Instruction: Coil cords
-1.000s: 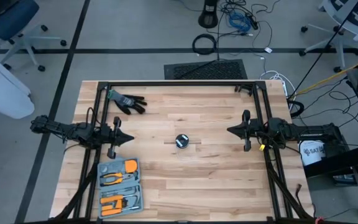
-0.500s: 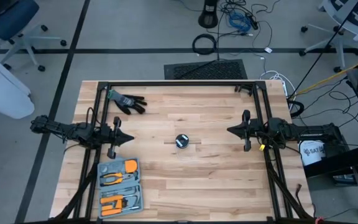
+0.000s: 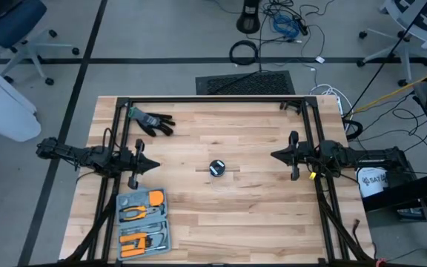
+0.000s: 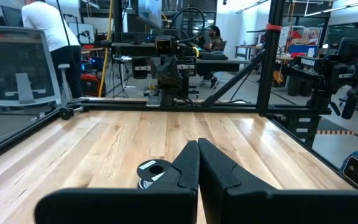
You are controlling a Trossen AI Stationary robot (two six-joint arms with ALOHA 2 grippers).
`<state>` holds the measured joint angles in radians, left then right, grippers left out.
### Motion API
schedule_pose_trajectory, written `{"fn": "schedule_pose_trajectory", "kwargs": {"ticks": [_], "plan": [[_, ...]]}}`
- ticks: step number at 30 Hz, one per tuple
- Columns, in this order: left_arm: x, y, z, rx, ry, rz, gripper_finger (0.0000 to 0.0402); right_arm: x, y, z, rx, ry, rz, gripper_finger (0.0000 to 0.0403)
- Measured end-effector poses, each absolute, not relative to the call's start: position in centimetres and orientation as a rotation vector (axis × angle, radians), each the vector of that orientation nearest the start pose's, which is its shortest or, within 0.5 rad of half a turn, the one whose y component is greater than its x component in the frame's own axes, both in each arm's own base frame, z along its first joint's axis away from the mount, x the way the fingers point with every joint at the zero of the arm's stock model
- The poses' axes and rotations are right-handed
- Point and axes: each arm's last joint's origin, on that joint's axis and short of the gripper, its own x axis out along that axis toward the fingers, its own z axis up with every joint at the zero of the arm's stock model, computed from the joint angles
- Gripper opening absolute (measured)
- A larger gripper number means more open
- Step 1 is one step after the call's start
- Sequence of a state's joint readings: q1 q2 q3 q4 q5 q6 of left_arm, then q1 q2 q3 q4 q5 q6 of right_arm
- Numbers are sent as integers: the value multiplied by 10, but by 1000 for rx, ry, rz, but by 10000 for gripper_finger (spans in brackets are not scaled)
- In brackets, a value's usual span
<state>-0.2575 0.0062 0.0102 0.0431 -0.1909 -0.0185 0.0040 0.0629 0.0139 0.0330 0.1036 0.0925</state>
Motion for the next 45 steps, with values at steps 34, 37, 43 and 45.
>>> {"fn": "schedule_pose_trajectory", "kwargs": {"ticks": [34,37,43,45], "plan": [[95,-19,171,-30,-47,-54,4,95,-3,198,19,-68,-101,0],[95,-19,171,-30,-47,-53,4,91,-3,223,26,-72,-99,0],[95,-19,171,-30,-47,-51,4,92,0,276,111,-65,-32,0],[95,-19,171,-30,-47,-51,4,98,3,290,138,-83,4,0]]}}
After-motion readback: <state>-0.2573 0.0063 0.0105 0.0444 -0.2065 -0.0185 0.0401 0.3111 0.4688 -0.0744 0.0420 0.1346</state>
